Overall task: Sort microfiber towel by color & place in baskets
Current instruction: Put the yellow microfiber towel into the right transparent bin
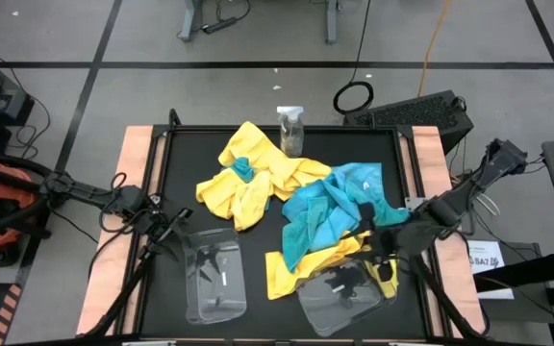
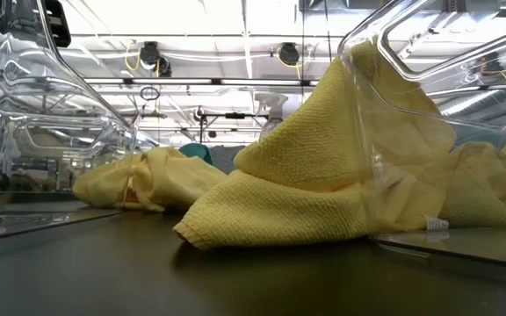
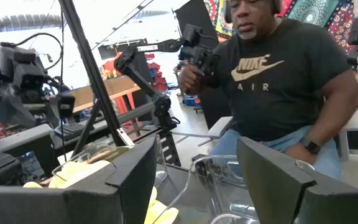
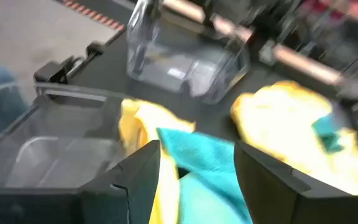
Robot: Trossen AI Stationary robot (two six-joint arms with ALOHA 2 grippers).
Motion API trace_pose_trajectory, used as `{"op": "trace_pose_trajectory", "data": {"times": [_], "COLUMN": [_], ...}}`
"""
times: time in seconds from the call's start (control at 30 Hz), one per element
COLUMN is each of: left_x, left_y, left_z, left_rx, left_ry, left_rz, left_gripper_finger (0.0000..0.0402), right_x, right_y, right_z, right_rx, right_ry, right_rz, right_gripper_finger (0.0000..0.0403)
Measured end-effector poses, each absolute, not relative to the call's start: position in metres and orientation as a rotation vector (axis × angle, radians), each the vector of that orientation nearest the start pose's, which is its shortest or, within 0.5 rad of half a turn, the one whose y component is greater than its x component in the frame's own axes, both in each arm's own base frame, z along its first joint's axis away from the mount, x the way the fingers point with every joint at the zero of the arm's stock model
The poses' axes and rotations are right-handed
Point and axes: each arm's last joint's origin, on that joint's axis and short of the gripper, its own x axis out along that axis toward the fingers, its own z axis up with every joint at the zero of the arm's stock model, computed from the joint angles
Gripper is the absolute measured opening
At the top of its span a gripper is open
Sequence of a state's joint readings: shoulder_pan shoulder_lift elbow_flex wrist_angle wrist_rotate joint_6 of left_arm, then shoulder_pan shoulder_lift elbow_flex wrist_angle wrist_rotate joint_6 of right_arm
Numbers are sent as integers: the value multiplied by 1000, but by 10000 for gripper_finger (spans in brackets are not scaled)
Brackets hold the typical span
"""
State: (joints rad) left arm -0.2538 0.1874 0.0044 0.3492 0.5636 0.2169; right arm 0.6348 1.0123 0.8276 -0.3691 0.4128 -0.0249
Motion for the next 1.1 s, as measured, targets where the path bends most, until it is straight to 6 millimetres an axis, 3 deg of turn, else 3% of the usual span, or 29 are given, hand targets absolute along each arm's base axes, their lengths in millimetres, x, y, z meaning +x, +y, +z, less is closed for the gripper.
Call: {"op": "trace_pose_trajectory", "data": {"times": [0.33,0.73,0.83,1.0,1.1], "left_x": [96,96,96,96,96], "left_y": [-41,-41,-41,-41,-41], "left_z": [182,182,182,182,183], "left_rx": [231,231,231,231,231], "left_ry": [-257,-257,-257,-257,-258], "left_rz": [-794,-794,-794,-794,-794], "left_gripper_finger": [228,228,228,228,228], "right_x": [227,260,262,260,261], "right_y": [141,123,123,128,134], "right_z": [242,203,200,214,234], "right_rx": [-288,-290,-297,-335,-358], "right_ry": [621,768,776,714,652], "right_rz": [365,281,281,320,342], "right_gripper_finger": [199,190,150,22,7]}}
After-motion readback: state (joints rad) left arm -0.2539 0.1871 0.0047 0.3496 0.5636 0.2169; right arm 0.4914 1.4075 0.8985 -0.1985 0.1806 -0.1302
